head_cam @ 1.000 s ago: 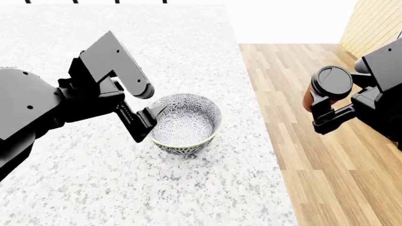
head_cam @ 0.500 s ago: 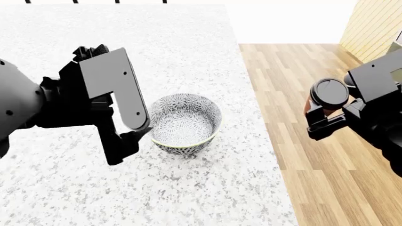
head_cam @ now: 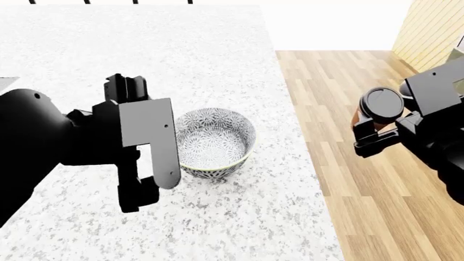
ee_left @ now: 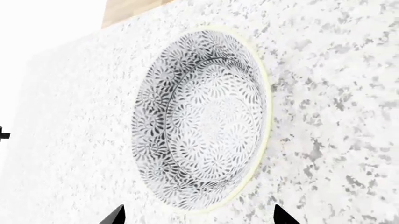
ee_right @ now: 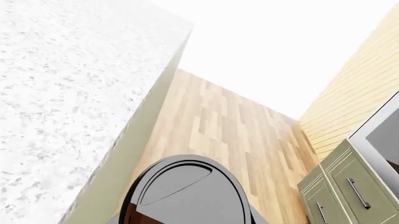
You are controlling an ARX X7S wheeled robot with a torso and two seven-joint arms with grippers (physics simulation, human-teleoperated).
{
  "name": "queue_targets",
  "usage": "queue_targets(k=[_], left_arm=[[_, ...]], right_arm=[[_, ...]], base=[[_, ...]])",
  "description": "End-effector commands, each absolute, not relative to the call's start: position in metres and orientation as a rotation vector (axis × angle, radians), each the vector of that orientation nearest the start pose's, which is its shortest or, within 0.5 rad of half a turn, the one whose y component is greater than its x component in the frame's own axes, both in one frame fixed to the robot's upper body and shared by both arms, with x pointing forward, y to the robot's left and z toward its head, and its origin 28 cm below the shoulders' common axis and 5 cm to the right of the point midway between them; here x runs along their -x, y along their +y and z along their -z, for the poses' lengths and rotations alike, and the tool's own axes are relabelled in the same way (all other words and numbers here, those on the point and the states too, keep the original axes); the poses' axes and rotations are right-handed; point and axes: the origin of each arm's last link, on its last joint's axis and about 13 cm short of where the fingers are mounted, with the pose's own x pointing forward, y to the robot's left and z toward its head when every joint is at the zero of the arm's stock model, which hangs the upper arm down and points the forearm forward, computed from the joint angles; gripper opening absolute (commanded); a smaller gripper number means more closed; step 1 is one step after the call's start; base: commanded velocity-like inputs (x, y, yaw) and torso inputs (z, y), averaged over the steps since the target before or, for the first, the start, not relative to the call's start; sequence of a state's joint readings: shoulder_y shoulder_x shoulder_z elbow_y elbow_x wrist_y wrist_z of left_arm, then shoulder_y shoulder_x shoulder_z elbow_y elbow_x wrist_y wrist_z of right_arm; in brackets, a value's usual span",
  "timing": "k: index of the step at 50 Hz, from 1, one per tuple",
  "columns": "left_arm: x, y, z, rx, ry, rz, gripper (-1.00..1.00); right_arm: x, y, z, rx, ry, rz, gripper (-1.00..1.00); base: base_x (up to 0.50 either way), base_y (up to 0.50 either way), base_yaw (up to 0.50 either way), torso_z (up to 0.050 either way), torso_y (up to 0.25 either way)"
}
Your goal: Pick the bowl and cup and place them in the sink. Then turn on the water.
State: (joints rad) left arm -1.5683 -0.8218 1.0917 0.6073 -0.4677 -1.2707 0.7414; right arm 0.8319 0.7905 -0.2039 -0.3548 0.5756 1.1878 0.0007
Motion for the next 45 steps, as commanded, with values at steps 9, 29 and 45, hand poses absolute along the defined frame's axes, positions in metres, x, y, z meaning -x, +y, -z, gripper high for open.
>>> queue_targets(k=[9,29,45], left_arm=[[-0.272,0.236,-0.309,-1.183,0.369,0.926,1.0],[-0.281,0.227,-0.293,-1.175,0.374,0.98,1.0],[-0.291,0.221,-0.278,-1.164,0.376,1.015,1.0]], right_arm=[[-0.267,-0.225,-0.251,0.416,0.186,-0.03,-1.0],[-0.265,-0.225,-0.243,0.417,0.194,-0.022,-1.0],[-0.258,-0.228,-0.24,0.405,0.2,-0.005,-1.0]], base=[[0.0,0.0,0.0,0.0,0.001],[0.0,0.0,0.0,0.0,0.001],[0.0,0.0,0.0,0.001,0.0]])
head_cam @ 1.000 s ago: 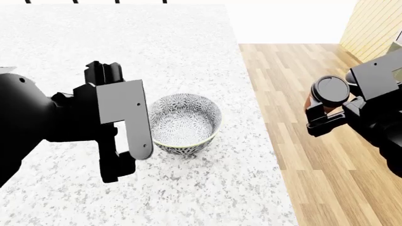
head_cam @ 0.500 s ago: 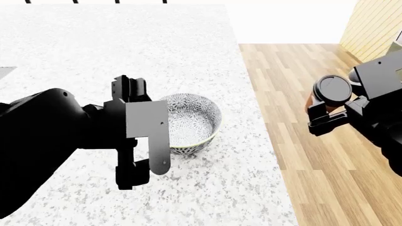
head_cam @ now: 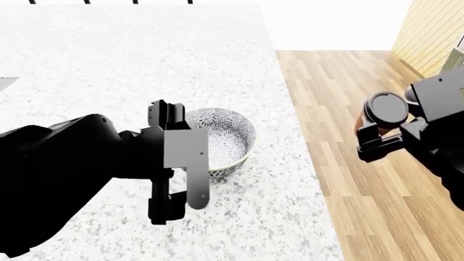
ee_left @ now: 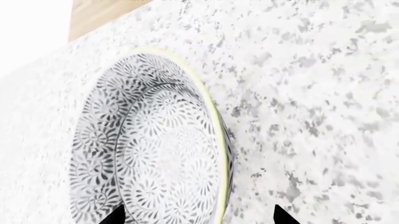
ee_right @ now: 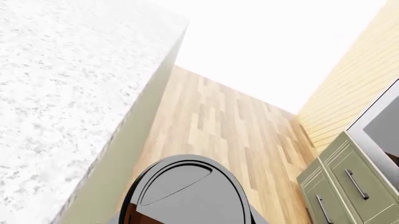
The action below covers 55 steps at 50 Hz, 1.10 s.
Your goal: Pick the bowl and cup and place them in the sink. Then turn on the water.
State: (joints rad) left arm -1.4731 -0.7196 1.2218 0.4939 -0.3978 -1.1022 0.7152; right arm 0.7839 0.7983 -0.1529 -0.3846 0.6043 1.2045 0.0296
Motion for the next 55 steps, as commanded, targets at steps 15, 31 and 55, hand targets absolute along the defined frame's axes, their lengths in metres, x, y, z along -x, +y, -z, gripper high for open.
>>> queue_targets(k=[15,31,55], left_arm=[[-0.299,0.216,-0.27,-1.158,0.374,1.035,1.0],[-0.307,0.211,-0.261,-1.155,0.372,1.056,1.0],[-0.316,0.207,-0.253,-1.155,0.35,1.063,-1.0]], right_arm=[[-0.257,-0.229,-0.238,0.403,0.207,-0.001,-1.0],[-0.254,-0.231,-0.24,0.406,0.211,0.01,-1.0],[-0.251,-0.233,-0.239,0.402,0.216,0.022,-1.0]], base=[[0.0,0.0,0.0,0.0,0.001],[0.0,0.0,0.0,0.0,0.001],[0.0,0.0,0.0,0.0,0.0]])
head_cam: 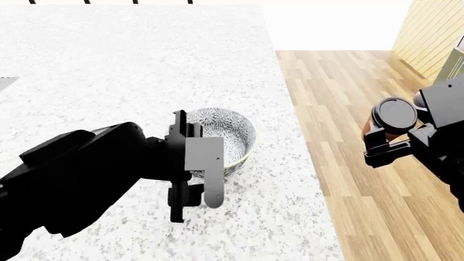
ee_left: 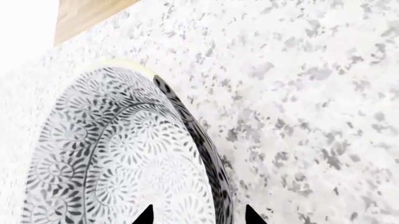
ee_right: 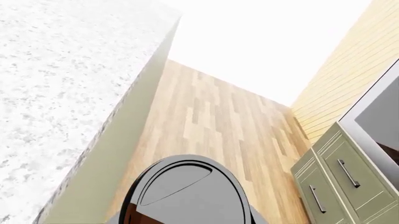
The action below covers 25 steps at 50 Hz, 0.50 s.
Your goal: Pick the bowl and cup and place them in the sink. Then turn on the water.
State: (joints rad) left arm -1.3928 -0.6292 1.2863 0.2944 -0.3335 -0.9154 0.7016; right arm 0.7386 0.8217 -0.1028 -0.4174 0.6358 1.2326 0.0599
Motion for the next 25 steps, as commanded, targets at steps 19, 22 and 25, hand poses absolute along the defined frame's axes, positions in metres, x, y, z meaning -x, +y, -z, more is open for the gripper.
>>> queue_targets(k=[19,22,25], left_arm=[[-0.316,0.208,-0.255,-1.147,0.311,1.069,-1.0],[-0.317,0.211,-0.26,-1.152,0.288,1.069,-1.0],[-0.317,0.215,-0.265,-1.157,0.269,1.063,-1.0]], right_arm=[[-0.251,-0.233,-0.234,0.389,0.216,0.017,-1.0],[-0.251,-0.232,-0.234,0.387,0.212,0.016,-1.0],[-0.251,-0.231,-0.236,0.384,0.205,0.014,-1.0]], base=[[0.0,0.0,0.0,0.0,0.001],[0.0,0.0,0.0,0.003,0.003],[0.0,0.0,0.0,0.0,0.0]])
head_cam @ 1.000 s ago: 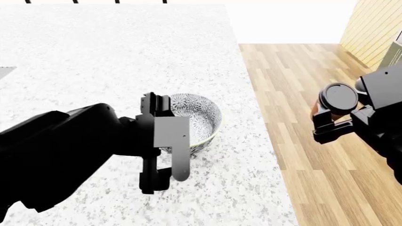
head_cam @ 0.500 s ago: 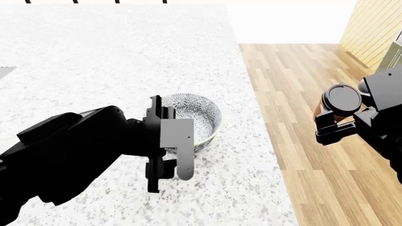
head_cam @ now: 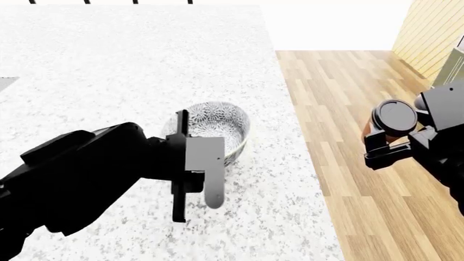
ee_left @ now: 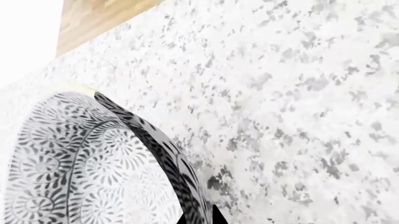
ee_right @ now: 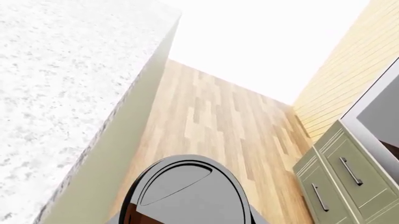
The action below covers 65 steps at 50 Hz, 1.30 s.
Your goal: Pick the bowl and cup and place them in the sink. Then turn on the water.
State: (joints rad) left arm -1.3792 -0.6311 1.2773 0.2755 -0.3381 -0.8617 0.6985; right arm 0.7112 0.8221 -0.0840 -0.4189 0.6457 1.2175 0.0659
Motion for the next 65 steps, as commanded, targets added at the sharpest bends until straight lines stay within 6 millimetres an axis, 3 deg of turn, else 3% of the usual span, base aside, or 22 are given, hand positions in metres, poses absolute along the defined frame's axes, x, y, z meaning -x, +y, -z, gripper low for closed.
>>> queue_targets(k=[1,35,48,65], left_arm=[[-0.316,0.216,-0.267,-1.157,0.264,1.062,-1.0],[-0.303,0.26,-0.338,-1.215,0.09,0.955,-1.0],[-0.299,0.267,-0.341,-1.228,0.075,0.933,-1.0],[-0.298,0.269,-0.34,-1.225,0.07,0.934,-1.0]], right_arm=[[-0.251,-0.23,-0.236,0.382,0.202,0.013,-1.0],[-0.279,-0.21,-0.287,0.338,0.162,-0.029,-1.0],[-0.284,-0.205,-0.293,0.323,0.146,-0.042,-1.0],[-0.281,-0.205,-0.293,0.322,0.142,-0.046,-1.0]], base=[[0.0,0.0,0.0,0.0,0.0],[0.0,0.0,0.0,0.0,0.001],[-0.01,0.0,0.0,0.0,0.001],[-0.35,0.0,0.0,0.001,0.0]])
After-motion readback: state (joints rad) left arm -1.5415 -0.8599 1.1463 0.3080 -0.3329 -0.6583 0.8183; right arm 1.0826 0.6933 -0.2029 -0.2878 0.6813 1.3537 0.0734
